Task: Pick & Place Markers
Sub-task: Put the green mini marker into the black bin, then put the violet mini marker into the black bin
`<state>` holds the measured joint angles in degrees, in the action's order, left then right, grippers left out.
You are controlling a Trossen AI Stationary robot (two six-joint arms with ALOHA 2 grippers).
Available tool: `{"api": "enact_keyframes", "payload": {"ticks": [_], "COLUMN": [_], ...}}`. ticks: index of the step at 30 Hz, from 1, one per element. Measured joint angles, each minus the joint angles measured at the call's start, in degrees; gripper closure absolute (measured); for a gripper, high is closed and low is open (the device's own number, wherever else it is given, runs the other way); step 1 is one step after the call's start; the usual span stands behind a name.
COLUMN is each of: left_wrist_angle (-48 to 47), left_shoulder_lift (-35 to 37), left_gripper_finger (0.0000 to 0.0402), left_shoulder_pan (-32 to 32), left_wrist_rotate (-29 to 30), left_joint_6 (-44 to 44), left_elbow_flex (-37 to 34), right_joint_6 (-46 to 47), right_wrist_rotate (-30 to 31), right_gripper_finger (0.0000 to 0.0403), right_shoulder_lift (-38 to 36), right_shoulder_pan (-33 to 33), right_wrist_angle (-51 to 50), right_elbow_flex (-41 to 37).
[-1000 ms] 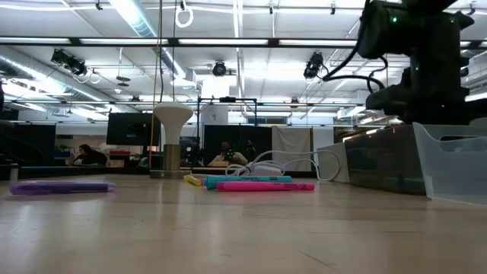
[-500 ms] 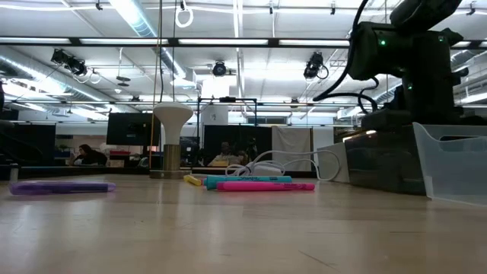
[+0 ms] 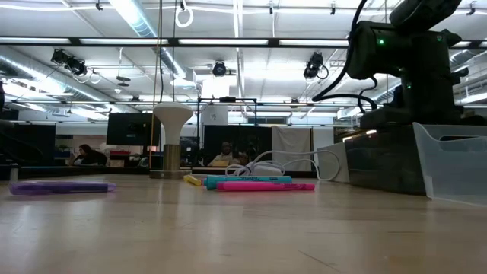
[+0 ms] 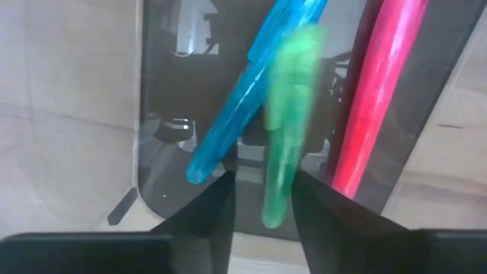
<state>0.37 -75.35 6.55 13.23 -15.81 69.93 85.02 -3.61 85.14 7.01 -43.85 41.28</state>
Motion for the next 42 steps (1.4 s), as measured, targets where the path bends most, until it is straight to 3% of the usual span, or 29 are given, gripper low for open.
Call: {"api": "enact_keyframes", "payload": {"ticks": [6, 18, 27, 37, 42], "left_wrist_angle": [0.00, 0.02, 0.02, 0.02, 0.02], "left_shoulder_lift": [0.00, 0.00, 0.00, 0.00, 0.00], "left_gripper_finger": [0.0259, 0.0259, 0.0259, 0.0259, 0.0259], "left_shoulder_pan": [-0.02, 0.00, 0.00, 0.00, 0.00], "left_wrist_rotate": [0.01, 0.00, 0.00, 0.00, -0.02], "left_joint_6": [0.03, 0.09, -0.04, -0.49, -1.80], "left_elbow_flex": [0.00, 0.00, 0.00, 0.00, 0.00], "right_joint_6": [-0.18, -0.24, -4.81, -21.37, -31.00], "right_wrist_rotate": [-0.49, 0.00, 10.46, 16.09, 16.71], "right_gripper_finger": [0.0258, 0.0281, 0.0292, 0.0291, 0.0291], "right_shoulder_lift": [-0.89, -9.55, -22.12, -28.22, -28.30], "right_shoulder_pan": [0.00, -0.09, -0.09, -0.07, -0.07], "right_wrist_angle": [0.12, -0.46, -0.18, 6.10, 14.50], "right_elbow_flex": [0.00, 0.00, 0.07, 0.07, 0.07]}}
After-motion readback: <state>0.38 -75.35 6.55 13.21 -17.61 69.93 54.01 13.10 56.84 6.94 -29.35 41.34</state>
